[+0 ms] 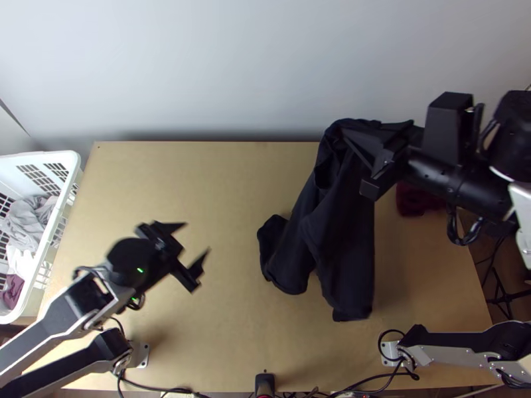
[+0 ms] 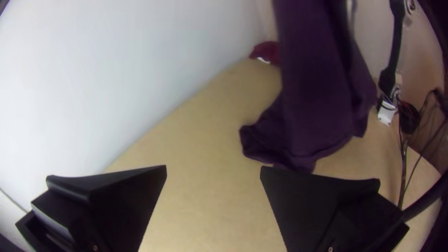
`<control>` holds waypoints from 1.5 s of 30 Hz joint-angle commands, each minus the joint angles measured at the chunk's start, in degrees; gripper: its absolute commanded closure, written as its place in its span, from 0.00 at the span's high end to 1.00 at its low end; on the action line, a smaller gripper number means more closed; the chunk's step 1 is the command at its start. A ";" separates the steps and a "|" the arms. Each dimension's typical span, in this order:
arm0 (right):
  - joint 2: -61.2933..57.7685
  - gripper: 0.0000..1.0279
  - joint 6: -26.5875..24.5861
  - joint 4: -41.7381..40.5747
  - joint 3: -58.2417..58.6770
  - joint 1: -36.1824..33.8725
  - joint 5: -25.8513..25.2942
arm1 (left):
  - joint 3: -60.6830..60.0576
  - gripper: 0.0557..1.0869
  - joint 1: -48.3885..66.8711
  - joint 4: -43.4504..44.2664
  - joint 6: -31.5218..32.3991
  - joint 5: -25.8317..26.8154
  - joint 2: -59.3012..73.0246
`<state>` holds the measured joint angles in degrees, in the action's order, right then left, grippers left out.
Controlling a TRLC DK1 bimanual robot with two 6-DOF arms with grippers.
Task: Fold the t-shirt
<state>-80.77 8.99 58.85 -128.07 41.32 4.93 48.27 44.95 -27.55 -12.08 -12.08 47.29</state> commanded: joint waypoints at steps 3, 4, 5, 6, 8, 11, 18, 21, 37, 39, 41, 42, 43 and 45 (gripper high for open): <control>0.53 0.04 3.40 -0.23 4.06 -0.54 -0.09 | -6.26 0.95 14.03 15.07 -3.83 1.44 6.77; 0.44 0.04 3.57 -0.23 3.97 -0.72 -0.09 | -6.26 0.95 14.55 17.00 -3.74 1.44 8.44; 0.44 0.04 3.57 -0.23 3.97 -0.80 -0.09 | -6.35 0.95 14.99 18.85 -3.74 1.44 10.37; 0.44 0.04 3.57 -0.23 3.97 -1.07 -0.09 | -6.44 0.95 15.43 20.08 -4.01 1.44 12.30; 0.44 0.04 3.57 -0.23 3.97 -1.51 -0.09 | -7.40 0.95 15.78 25.53 -5.77 1.44 16.61; 0.44 0.04 3.84 -0.05 3.97 -2.12 -0.09 | -8.19 0.95 16.66 32.47 -8.14 1.44 22.67; 0.53 0.04 3.84 1.71 4.14 -2.82 -0.09 | -7.93 0.95 16.66 40.91 -12.09 1.53 33.13; 0.53 0.04 3.84 1.97 4.32 -2.91 -0.09 | -7.58 0.95 16.75 41.96 -11.74 2.06 36.03; 1.23 0.04 3.49 2.06 4.76 -3.70 -0.09 | -0.28 0.03 5.15 52.95 -19.56 2.32 41.22; 1.76 0.04 3.40 2.06 5.20 -4.32 -0.09 | -0.46 0.03 4.97 51.46 -20.88 1.79 34.98; 2.37 0.04 2.87 1.97 5.99 -4.93 -0.09 | -0.55 0.03 4.89 49.61 -23.61 0.39 28.65; 2.73 0.04 2.70 1.88 6.17 -5.37 -0.09 | -0.55 0.03 4.80 48.64 -25.19 -0.23 24.96; 2.99 0.04 2.70 1.62 6.43 -5.90 -0.09 | -0.46 0.03 4.45 47.59 -26.51 -0.40 21.79; 3.43 0.04 2.61 0.74 6.78 -7.48 -0.09 | -0.11 0.03 2.95 46.10 -29.67 -0.40 15.73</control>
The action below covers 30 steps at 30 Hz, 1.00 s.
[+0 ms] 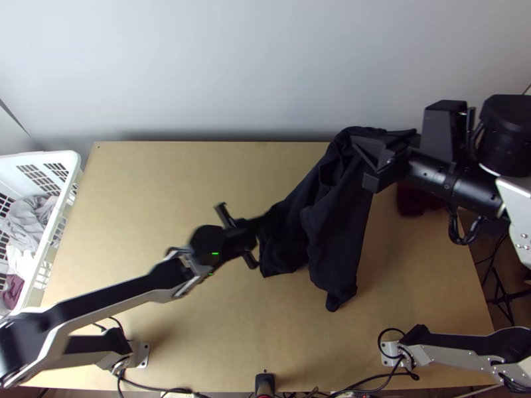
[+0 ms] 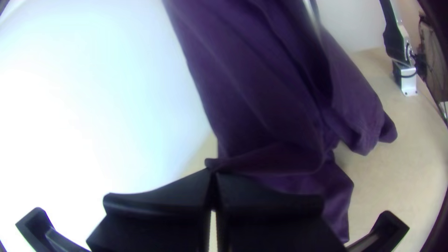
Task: Fold the t-shirt
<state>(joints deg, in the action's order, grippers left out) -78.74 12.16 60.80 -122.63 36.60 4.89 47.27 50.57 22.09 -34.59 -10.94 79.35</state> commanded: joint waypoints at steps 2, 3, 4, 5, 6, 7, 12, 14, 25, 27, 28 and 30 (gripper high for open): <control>1.75 0.04 -0.83 -2.35 1.52 -3.90 -0.05 | 1.60 0.03 -4.95 -4.07 -10.85 -1.54 -20.11; 1.75 0.04 -0.91 -3.05 1.43 -4.26 -0.05 | 1.87 0.03 -6.62 -4.07 -12.70 -1.54 -21.34; 1.75 0.04 -0.83 -4.63 1.52 -4.96 -0.05 | 2.66 0.03 -8.55 -3.45 -14.10 -1.45 -21.87; 1.57 0.04 -0.56 -6.39 1.43 -6.19 -0.05 | 3.97 0.03 -10.84 -2.93 -14.72 -1.45 -21.78; 1.31 0.04 -0.03 -8.50 1.43 -7.33 -0.05 | 5.73 0.03 -13.74 -1.96 -14.72 -1.45 -20.99; 1.13 0.04 0.67 -10.96 1.43 -8.47 -0.05 | 7.58 0.03 -16.73 -0.55 -14.28 -1.37 -19.94; -0.27 0.04 4.01 -17.11 -0.33 -14.71 -0.05 | 15.75 0.03 -25.78 1.47 -6.81 -1.54 -18.62; -0.27 0.04 6.03 -19.49 -1.30 -17.00 -0.14 | 16.54 0.03 -27.45 2.26 -4.52 -2.33 -19.50; 0.96 0.05 7.61 -23.62 -3.41 -22.54 -0.05 | 19.62 0.03 -30.61 6.13 -3.03 -5.32 -22.05; 2.45 0.06 7.61 -23.88 -0.33 -21.66 -0.05 | 19.62 0.03 -30.61 6.13 -1.97 -5.32 -22.05; 3.15 0.06 7.61 -23.97 1.08 -21.04 -0.05 | 19.53 0.03 -30.61 6.04 -1.27 -5.41 -22.13; 4.56 0.06 7.17 -24.14 3.45 -19.20 -0.05 | 18.65 0.03 -30.26 5.77 -0.22 -5.58 -22.93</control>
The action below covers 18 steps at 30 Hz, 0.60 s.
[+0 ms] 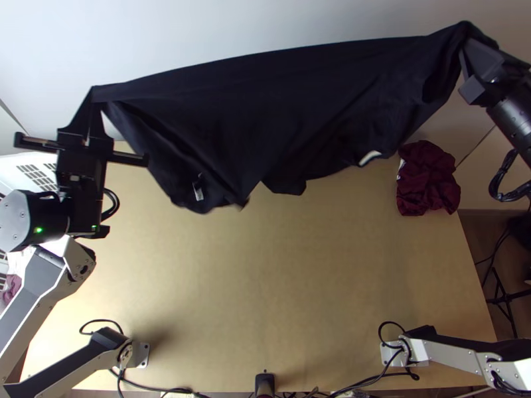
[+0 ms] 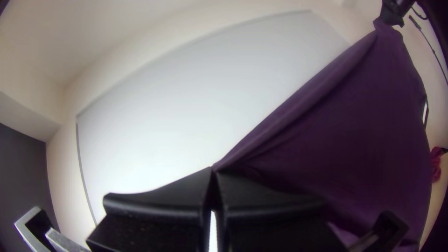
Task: Fold the t-shirt
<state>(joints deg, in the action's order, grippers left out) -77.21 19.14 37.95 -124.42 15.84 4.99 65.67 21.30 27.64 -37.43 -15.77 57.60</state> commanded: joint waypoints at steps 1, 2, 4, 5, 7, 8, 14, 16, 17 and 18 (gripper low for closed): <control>3.56 0.06 0.29 -1.30 6.21 2.27 -0.16 | -0.28 0.03 -0.73 -0.13 3.06 -0.75 -1.62; 4.35 0.06 0.20 -1.30 7.26 3.06 -0.16 | -0.98 0.03 -0.21 -0.92 3.77 -0.75 -2.41; 5.84 0.05 0.02 -0.95 9.55 4.20 -0.16 | -2.83 0.03 1.38 -2.33 5.00 -0.75 -4.17; 6.90 0.05 -0.59 -0.69 10.95 5.17 -0.16 | -3.88 0.03 2.08 -3.47 6.14 -0.84 -5.13; 8.83 0.05 -1.03 -0.34 14.03 5.61 -0.16 | -6.26 0.03 4.54 -7.25 8.60 -1.28 -7.77; 9.80 0.05 -1.03 -0.07 15.70 5.70 -0.07 | -7.84 0.03 6.74 -8.48 8.95 -1.90 -9.26; 15.86 0.05 -1.12 0.72 27.04 5.79 0.45 | -19.26 0.03 26.34 -17.88 8.95 -7.87 -19.28; 17.71 0.05 -1.12 0.98 30.55 5.87 0.72 | -21.46 0.03 30.64 -22.89 8.95 -8.93 -21.57; 18.50 0.05 -1.12 1.60 32.05 6.14 0.89 | -21.90 0.03 30.73 -25.53 10.01 -8.93 -22.27; 19.38 0.05 -1.12 2.12 33.72 6.40 0.89 | -21.81 0.03 30.73 -28.60 10.80 -8.84 -22.71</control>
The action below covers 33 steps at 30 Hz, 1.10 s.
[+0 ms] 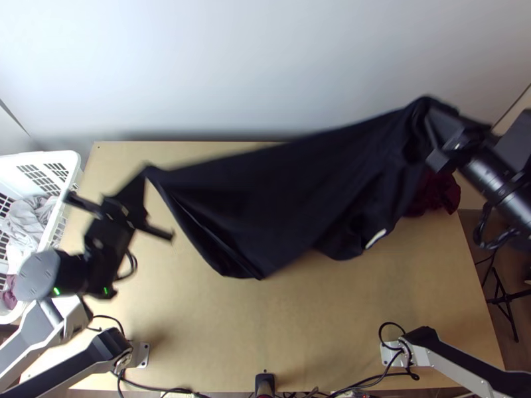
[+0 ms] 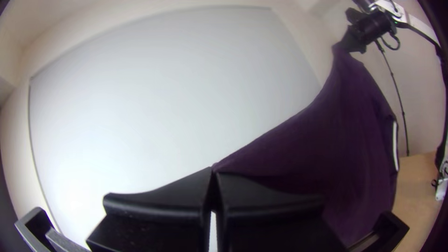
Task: Fold the t-shirt
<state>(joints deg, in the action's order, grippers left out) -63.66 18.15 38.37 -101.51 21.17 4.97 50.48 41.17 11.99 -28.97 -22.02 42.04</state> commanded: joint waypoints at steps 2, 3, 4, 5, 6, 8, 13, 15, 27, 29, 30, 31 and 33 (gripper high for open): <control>8.02 0.05 -0.13 2.76 14.06 1.51 1.27 | -6.09 0.03 10.60 -16.82 4.10 -2.68 -8.38; 8.99 0.05 -0.13 3.55 15.29 1.51 1.36 | -6.01 0.03 10.60 -18.40 4.19 -2.68 -9.17; 10.05 0.05 -0.13 4.43 16.61 1.51 1.36 | -5.74 0.03 10.51 -19.72 4.10 -2.68 -9.96; 11.10 0.05 -0.13 5.40 17.67 1.51 1.36 | -5.48 0.03 10.51 -21.57 3.83 -2.68 -10.75; 12.15 0.05 -0.13 6.37 18.37 1.60 1.36 | -5.04 0.03 10.60 -23.41 2.96 -2.68 -11.54; 14.62 0.05 -0.22 7.86 19.34 1.51 1.36 | -3.72 0.03 10.51 -26.05 0.85 -2.68 -12.95; 22.17 0.03 -2.77 11.90 19.51 2.47 1.36 | 0.15 0.03 7.70 -28.34 -2.05 -2.85 -15.85; 25.07 0.03 -3.74 12.52 19.34 3.27 1.36 | 0.15 0.03 5.85 -28.16 -3.11 -2.85 -17.43; 30.08 0.03 -0.49 15.59 7.21 -2.80 9.00 | -1.61 0.03 1.90 -27.81 -3.81 -3.47 -26.92; 30.08 0.03 -0.49 15.33 7.03 -4.03 8.91 | -3.19 0.03 1.64 -28.42 -3.55 -3.47 -28.33; 30.17 0.03 -0.22 15.33 7.30 -4.82 8.91 | -3.98 0.03 1.64 -28.42 -3.46 -3.38 -28.77; 30.17 0.03 0.57 15.33 7.47 -5.17 8.91 | -4.51 0.03 1.64 -28.42 -3.28 -3.38 -28.95; 30.08 0.03 2.15 14.28 7.38 -5.79 8.91 | -5.57 0.03 1.64 -28.34 -3.28 -3.47 -29.21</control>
<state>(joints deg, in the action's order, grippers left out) -34.20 17.43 53.89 -92.03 18.57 13.21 48.10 44.07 -16.01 -32.58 -25.12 15.79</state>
